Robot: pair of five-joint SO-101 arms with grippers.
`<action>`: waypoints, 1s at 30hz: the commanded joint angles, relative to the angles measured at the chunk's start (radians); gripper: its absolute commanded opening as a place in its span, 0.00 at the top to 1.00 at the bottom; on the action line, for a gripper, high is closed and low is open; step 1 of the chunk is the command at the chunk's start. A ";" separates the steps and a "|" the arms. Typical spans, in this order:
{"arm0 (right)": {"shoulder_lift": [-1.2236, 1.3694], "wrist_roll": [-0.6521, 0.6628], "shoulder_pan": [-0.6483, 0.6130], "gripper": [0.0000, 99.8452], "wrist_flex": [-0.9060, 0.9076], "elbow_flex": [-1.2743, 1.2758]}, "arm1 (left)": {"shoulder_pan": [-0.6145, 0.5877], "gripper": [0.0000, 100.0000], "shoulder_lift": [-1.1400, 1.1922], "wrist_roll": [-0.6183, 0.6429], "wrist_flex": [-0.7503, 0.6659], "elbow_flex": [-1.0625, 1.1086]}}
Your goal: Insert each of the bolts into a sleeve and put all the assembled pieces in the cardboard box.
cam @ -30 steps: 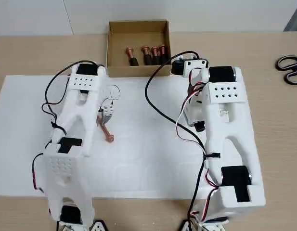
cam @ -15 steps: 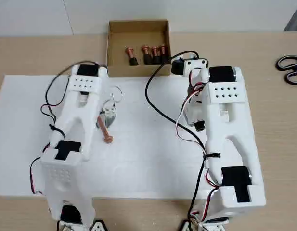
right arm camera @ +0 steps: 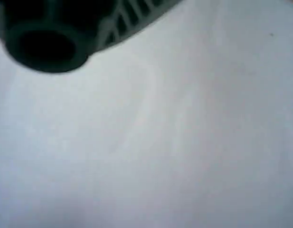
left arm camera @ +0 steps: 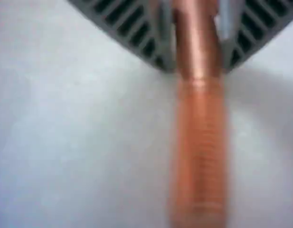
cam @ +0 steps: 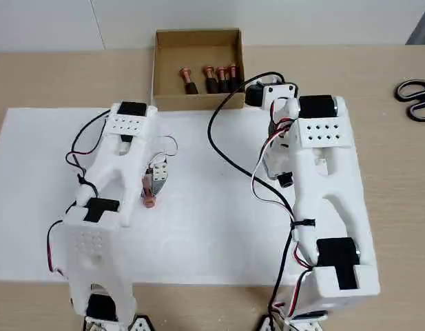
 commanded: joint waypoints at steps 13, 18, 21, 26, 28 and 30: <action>-0.062 -0.002 0.013 0.99 -0.010 -0.005 | 0.087 0.99 -0.384 -0.181 0.034 0.008; -0.062 0.000 0.031 0.99 -0.010 -0.011 | 0.060 0.99 -0.496 -0.384 0.034 0.016; -0.064 0.000 0.051 0.99 -0.010 -0.011 | 0.048 0.99 -0.546 -0.497 0.034 0.016; -0.065 0.005 0.104 0.99 -0.007 -0.011 | 0.048 0.99 -0.560 -0.793 0.032 0.016; -0.065 0.008 0.124 0.99 -0.007 -0.012 | 0.051 0.99 -0.560 -0.951 0.032 0.016; -0.067 0.008 0.137 0.99 -0.007 -0.012 | 0.054 0.99 -0.555 -1.100 0.032 0.016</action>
